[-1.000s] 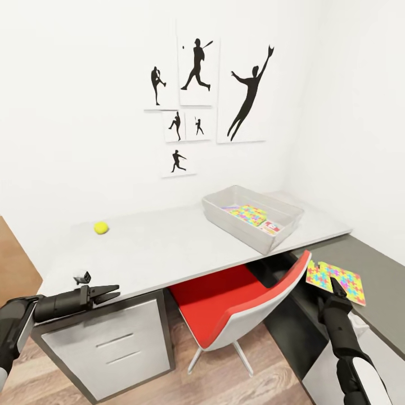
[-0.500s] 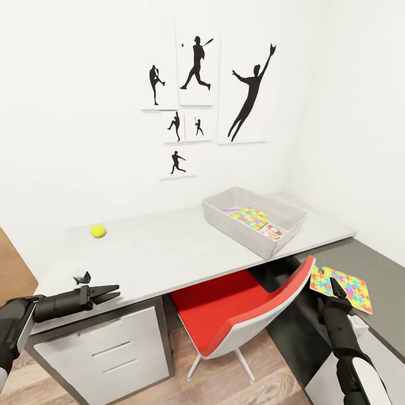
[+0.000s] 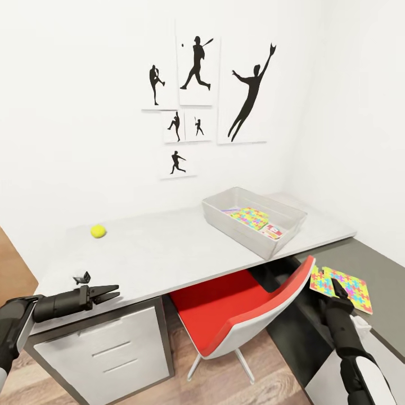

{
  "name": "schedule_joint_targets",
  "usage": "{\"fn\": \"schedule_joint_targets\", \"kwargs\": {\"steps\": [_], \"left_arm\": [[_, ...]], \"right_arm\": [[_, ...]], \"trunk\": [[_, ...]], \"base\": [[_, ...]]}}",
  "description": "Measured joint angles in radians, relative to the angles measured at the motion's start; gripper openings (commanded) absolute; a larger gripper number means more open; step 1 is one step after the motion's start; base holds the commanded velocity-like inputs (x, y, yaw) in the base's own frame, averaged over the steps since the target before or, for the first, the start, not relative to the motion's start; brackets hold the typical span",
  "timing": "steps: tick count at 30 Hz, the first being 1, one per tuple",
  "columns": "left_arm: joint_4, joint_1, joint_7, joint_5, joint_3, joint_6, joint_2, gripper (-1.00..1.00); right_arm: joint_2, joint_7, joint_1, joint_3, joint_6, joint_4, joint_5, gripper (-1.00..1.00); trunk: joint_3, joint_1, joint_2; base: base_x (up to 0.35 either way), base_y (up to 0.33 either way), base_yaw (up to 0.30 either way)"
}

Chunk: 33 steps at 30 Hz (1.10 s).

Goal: Put all the toys in the child's room - the three board games (two on the bed and one on the table), the two jigsaw puzzles on the table, and the tennis ball on the table - inside the toy box on the table in the child's room.

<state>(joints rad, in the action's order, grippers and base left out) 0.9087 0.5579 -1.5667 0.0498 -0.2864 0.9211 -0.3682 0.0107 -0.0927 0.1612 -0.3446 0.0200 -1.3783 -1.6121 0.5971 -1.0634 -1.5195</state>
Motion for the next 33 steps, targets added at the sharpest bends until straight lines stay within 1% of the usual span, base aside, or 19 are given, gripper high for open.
{"fn": "schedule_joint_targets", "kwargs": {"steps": [4,5,6,9,13,16,20,25,33], "left_arm": [[0.0,0.0,0.0,0.0,0.0,0.002,0.0,1.0],[0.0,0.0,0.0,0.0,0.0,0.002,0.0,1.0],[0.0,0.0,0.0,0.0,0.0,0.003,0.0,1.0],[0.0,0.0,0.0,0.001,0.0,0.003,0.0,1.0],[0.0,0.0,0.0,0.001,0.0,0.004,-0.001,1.0],[0.0,0.0,0.0,0.001,0.0,0.004,0.0,1.0],[0.0,0.0,0.0,0.001,0.0,0.004,0.0,1.0],[0.0,0.0,0.0,0.001,0.0,0.004,-0.001,1.0],[0.0,0.0,0.0,0.001,0.0,0.004,-0.001,1.0]], "right_arm": [[0.008,0.002,0.005,-0.001,0.0,0.019,-0.003,1.0],[0.009,0.002,0.007,-0.002,0.0,0.023,-0.004,1.0],[0.01,0.002,0.011,-0.007,0.0,0.032,-0.004,1.0],[0.012,0.003,0.018,-0.023,-0.001,0.05,-0.005,1.0],[0.013,0.003,0.021,-0.03,0.0,0.057,-0.004,1.0],[0.019,0.003,0.022,-0.033,-0.001,0.06,-0.005,1.0],[0.024,0.003,0.022,-0.034,-0.001,0.068,-0.005,1.0],[0.026,0.003,0.024,-0.035,-0.001,0.074,-0.005,1.0],[0.027,0.003,0.024,-0.035,-0.001,0.082,-0.005,1.0]], "trunk": [[0.0,0.0,0.0],[0.003,-0.004,-0.007],[0.006,-0.008,-0.014],[0.006,-0.008,-0.014],[0.006,-0.008,-0.014],[0.006,-0.008,-0.014],[0.019,-0.023,-0.042],[0.019,-0.023,-0.042],[0.044,-0.054,-0.098]], "base": [[0.0,0.0,0.0],[0.0,0.0,0.0],[0.0,0.0,0.0],[0.0,0.0,0.0],[0.0,0.0,0.0],[0.0,0.0,0.0],[0.0,0.0,0.0],[0.0,0.0,0.0],[0.0,0.0,0.0]]}}
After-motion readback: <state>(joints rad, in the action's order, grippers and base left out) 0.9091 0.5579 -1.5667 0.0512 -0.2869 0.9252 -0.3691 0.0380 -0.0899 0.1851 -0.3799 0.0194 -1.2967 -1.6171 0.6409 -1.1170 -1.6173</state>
